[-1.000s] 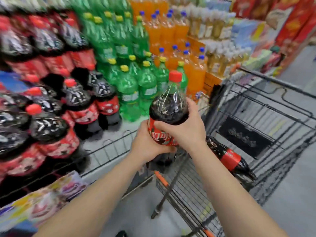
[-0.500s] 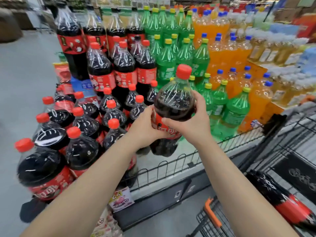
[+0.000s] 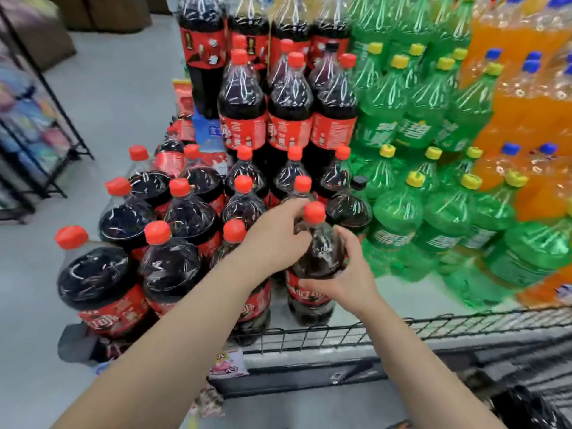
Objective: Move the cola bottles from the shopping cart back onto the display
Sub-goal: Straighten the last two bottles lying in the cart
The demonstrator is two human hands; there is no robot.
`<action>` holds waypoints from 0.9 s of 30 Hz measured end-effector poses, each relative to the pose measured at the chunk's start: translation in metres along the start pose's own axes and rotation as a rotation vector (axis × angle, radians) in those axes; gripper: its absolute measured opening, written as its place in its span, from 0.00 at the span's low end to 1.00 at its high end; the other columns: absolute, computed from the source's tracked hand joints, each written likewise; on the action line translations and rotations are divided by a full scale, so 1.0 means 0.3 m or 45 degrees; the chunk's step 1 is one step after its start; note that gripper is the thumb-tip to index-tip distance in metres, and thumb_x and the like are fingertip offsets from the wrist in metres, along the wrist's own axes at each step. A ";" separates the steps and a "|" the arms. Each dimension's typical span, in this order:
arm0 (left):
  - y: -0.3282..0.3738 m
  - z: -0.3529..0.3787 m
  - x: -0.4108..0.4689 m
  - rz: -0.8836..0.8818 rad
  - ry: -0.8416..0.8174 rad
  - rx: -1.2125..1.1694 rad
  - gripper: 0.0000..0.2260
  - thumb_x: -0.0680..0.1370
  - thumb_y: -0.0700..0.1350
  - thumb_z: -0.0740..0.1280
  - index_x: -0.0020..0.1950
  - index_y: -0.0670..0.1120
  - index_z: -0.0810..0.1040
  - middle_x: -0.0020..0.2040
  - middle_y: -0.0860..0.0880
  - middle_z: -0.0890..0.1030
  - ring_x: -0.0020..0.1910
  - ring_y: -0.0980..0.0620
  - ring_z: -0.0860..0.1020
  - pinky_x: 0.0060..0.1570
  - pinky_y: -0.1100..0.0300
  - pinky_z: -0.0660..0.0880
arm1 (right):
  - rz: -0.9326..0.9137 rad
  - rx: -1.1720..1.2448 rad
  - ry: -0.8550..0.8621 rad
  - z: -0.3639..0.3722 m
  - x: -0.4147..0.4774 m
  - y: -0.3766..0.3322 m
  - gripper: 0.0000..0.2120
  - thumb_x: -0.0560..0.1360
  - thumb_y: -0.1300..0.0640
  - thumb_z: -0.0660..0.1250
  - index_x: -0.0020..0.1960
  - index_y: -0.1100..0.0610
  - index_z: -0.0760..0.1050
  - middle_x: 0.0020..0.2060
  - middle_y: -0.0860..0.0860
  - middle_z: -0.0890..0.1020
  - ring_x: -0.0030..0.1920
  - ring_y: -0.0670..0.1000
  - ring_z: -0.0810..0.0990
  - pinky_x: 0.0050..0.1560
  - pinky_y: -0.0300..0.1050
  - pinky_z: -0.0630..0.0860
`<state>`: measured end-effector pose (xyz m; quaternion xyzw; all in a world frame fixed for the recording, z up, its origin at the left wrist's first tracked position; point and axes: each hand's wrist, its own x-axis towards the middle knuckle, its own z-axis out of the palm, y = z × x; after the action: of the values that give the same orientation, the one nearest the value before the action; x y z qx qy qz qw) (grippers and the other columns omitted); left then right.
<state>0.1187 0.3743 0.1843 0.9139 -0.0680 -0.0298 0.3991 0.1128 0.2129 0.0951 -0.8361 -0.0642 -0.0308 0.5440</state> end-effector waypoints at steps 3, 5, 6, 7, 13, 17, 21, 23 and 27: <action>0.005 0.011 0.020 -0.020 0.043 -0.050 0.21 0.73 0.42 0.69 0.66 0.48 0.76 0.61 0.49 0.80 0.60 0.51 0.78 0.64 0.56 0.72 | -0.037 -0.003 -0.139 0.015 0.007 0.060 0.48 0.52 0.61 0.85 0.60 0.36 0.61 0.57 0.36 0.72 0.54 0.27 0.72 0.54 0.20 0.64; 0.002 0.028 0.030 0.001 0.082 -0.041 0.19 0.72 0.43 0.72 0.62 0.48 0.78 0.59 0.51 0.81 0.57 0.53 0.79 0.62 0.57 0.73 | -0.035 0.005 -0.179 0.006 0.013 0.085 0.48 0.51 0.56 0.85 0.60 0.36 0.61 0.58 0.35 0.72 0.55 0.27 0.72 0.54 0.21 0.64; 0.004 0.037 0.037 0.003 0.101 -0.068 0.19 0.72 0.43 0.74 0.62 0.47 0.79 0.58 0.51 0.81 0.56 0.54 0.80 0.61 0.58 0.74 | -0.039 0.007 -0.196 0.000 0.017 0.092 0.47 0.50 0.52 0.84 0.61 0.36 0.61 0.58 0.35 0.71 0.56 0.28 0.71 0.56 0.22 0.64; 0.007 0.048 0.043 0.001 0.109 -0.103 0.20 0.71 0.43 0.75 0.62 0.47 0.78 0.58 0.51 0.82 0.55 0.54 0.80 0.60 0.59 0.74 | -0.026 0.018 -0.216 -0.007 0.021 0.105 0.48 0.49 0.49 0.82 0.62 0.38 0.61 0.59 0.35 0.71 0.58 0.29 0.71 0.58 0.24 0.64; 0.020 0.135 0.064 -0.011 0.018 -0.153 0.17 0.70 0.41 0.75 0.56 0.50 0.77 0.49 0.54 0.82 0.50 0.58 0.79 0.57 0.64 0.74 | 0.044 0.078 -0.330 -0.103 0.026 0.165 0.58 0.56 0.62 0.84 0.75 0.49 0.52 0.66 0.41 0.66 0.63 0.32 0.70 0.62 0.24 0.64; 0.030 0.171 0.070 -0.012 0.044 -0.143 0.16 0.72 0.43 0.74 0.58 0.51 0.76 0.53 0.54 0.82 0.56 0.57 0.79 0.59 0.60 0.74 | 0.141 0.111 -0.451 -0.175 0.049 0.198 0.58 0.59 0.60 0.83 0.76 0.49 0.48 0.66 0.42 0.68 0.63 0.36 0.72 0.65 0.31 0.67; 0.035 0.178 0.057 -0.034 0.128 -0.169 0.15 0.69 0.48 0.76 0.53 0.52 0.76 0.51 0.55 0.82 0.53 0.58 0.80 0.58 0.60 0.74 | 0.239 0.027 -0.588 -0.154 0.065 0.208 0.44 0.60 0.55 0.83 0.67 0.47 0.61 0.60 0.43 0.75 0.62 0.44 0.75 0.59 0.33 0.69; 0.031 0.176 0.040 -0.056 0.203 -0.167 0.14 0.70 0.49 0.76 0.52 0.50 0.78 0.50 0.55 0.83 0.50 0.60 0.80 0.57 0.63 0.74 | 0.246 -0.004 -0.566 -0.129 0.060 0.212 0.43 0.58 0.51 0.83 0.67 0.46 0.64 0.58 0.39 0.77 0.60 0.41 0.76 0.60 0.37 0.69; 0.024 0.162 0.006 -0.059 0.289 -0.178 0.13 0.70 0.48 0.76 0.52 0.49 0.80 0.48 0.54 0.84 0.50 0.59 0.80 0.58 0.57 0.75 | 0.248 -0.031 -0.510 -0.104 0.056 0.210 0.45 0.52 0.44 0.83 0.65 0.45 0.67 0.57 0.39 0.78 0.58 0.40 0.76 0.63 0.42 0.70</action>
<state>0.1145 0.3339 0.1566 0.8828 0.0010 0.0599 0.4660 0.1389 0.1604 0.0528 -0.8342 -0.0896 0.1879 0.5106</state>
